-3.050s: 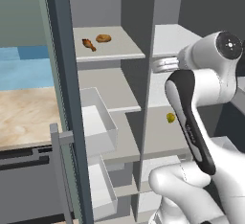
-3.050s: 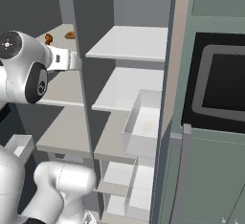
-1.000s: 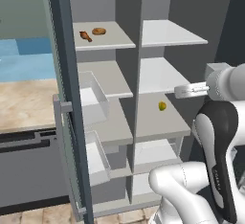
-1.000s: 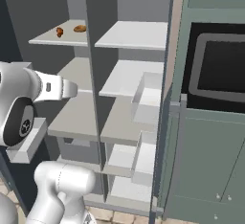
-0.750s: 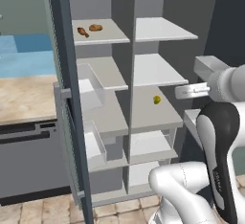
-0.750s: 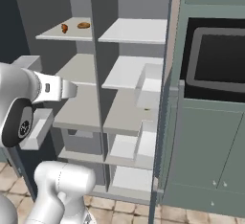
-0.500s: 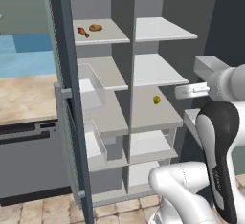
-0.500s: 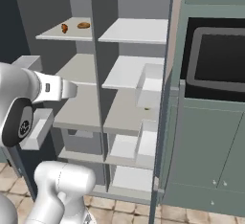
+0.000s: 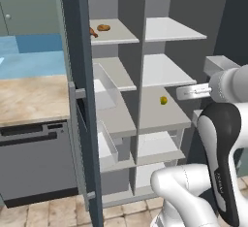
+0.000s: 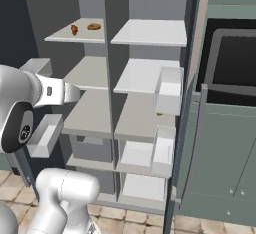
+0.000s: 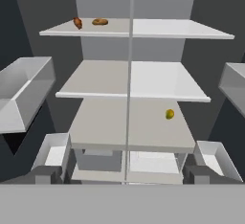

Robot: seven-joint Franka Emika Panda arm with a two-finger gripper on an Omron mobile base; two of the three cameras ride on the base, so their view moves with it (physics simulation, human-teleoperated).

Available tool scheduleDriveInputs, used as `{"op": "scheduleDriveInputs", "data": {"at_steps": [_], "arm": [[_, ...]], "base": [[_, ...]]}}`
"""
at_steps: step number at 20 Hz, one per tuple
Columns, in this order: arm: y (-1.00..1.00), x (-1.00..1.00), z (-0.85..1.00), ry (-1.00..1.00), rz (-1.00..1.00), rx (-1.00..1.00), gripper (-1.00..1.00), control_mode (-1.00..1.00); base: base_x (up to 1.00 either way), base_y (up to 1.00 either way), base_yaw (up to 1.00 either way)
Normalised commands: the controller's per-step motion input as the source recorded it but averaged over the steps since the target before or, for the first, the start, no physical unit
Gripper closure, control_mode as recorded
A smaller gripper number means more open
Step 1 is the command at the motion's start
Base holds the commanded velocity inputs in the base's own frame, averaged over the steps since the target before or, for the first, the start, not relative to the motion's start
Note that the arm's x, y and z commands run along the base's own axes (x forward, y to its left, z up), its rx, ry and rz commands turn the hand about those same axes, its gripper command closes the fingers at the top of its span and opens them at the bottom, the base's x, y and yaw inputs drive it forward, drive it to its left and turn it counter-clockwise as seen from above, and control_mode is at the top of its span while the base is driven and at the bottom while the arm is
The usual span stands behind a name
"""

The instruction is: There's a chicken drumstick in the fridge that needs to be moved to the freezer for freezing. Pick up the chicken drumstick from the fridge, place it on any shelf in the freezer, and close the fridge and freezer doors when done.

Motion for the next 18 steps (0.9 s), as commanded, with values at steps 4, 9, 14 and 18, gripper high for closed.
{"op": "scheduleDriveInputs", "data": {"at_steps": [4, 9, 14, 18], "arm": [[0.00, 0.00, 0.00, 0.00, 0.00, 0.00, -1.00, 1.00], [0.00, 0.00, 0.00, 0.00, 0.00, 0.00, -1.00, 1.00], [0.00, 0.00, 0.00, 0.00, 0.00, 0.00, -1.00, 1.00], [0.00, 0.00, 0.00, 0.00, 0.00, 0.00, -1.00, 1.00]], "base": [[0.00, -0.02, 0.00], [-0.02, -0.12, 0.00], [-0.16, -0.18, 0.00], [0.00, -0.33, 0.00]]}}
